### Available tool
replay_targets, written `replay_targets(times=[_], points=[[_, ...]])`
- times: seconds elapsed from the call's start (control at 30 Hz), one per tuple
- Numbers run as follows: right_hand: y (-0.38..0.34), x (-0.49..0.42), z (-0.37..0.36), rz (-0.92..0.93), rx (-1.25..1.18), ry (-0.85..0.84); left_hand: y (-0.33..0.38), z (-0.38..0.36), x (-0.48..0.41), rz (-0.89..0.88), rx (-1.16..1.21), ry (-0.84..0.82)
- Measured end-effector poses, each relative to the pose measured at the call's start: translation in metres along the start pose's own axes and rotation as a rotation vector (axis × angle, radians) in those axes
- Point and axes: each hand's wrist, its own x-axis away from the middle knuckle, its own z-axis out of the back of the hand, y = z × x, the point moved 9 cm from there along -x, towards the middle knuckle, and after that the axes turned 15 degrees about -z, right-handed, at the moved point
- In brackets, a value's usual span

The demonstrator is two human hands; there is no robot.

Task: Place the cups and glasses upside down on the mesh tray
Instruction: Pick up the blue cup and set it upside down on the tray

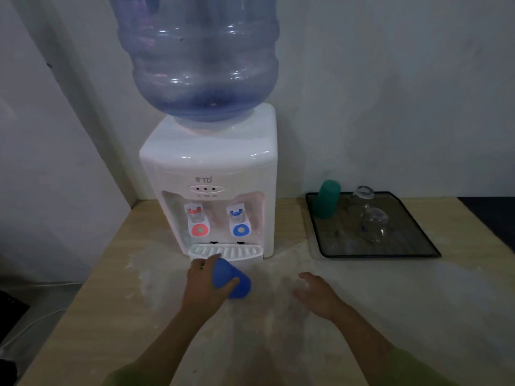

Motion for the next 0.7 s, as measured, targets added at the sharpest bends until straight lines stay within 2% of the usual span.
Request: replay_targets(times=[0.1, 0.2, 0.27, 0.33, 0.4, 0.57, 0.63, 0.7], points=[[-0.004, 0.004, 0.018, -0.062, -0.258, -0.05, 0.041, -0.031, -0.005, -0.021, 0.259, 0.04], [-0.004, 0.01, 0.033, -0.118, -0.538, -0.194, 0.078, -0.063, -0.016, 0.009, 0.466, 0.032], [-0.002, 0.011, 0.05, -0.111, -0.683, -0.256, 0.1, -0.083, -0.025, 0.019, 0.507, -0.014], [0.006, 0.007, 0.073, -0.107, -0.763, -0.247, 0.118, -0.101, -0.037, 0.016, 0.502, -0.087], [0.014, 0.002, 0.095, -0.096, -0.772, -0.206, 0.131, -0.119, -0.047, 0.008, 0.464, -0.229], [0.02, -0.018, 0.147, 0.007, -0.615, -0.076, 0.175, -0.162, -0.077, -0.141, 0.216, -0.557], [0.013, -0.023, 0.161, 0.089, -0.574, -0.058, 0.186, -0.176, -0.089, -0.179, 0.138, -0.619], [0.01, -0.031, 0.18, 0.15, -0.579, 0.007, 0.193, -0.186, -0.107, -0.171, 0.111, -0.576]])
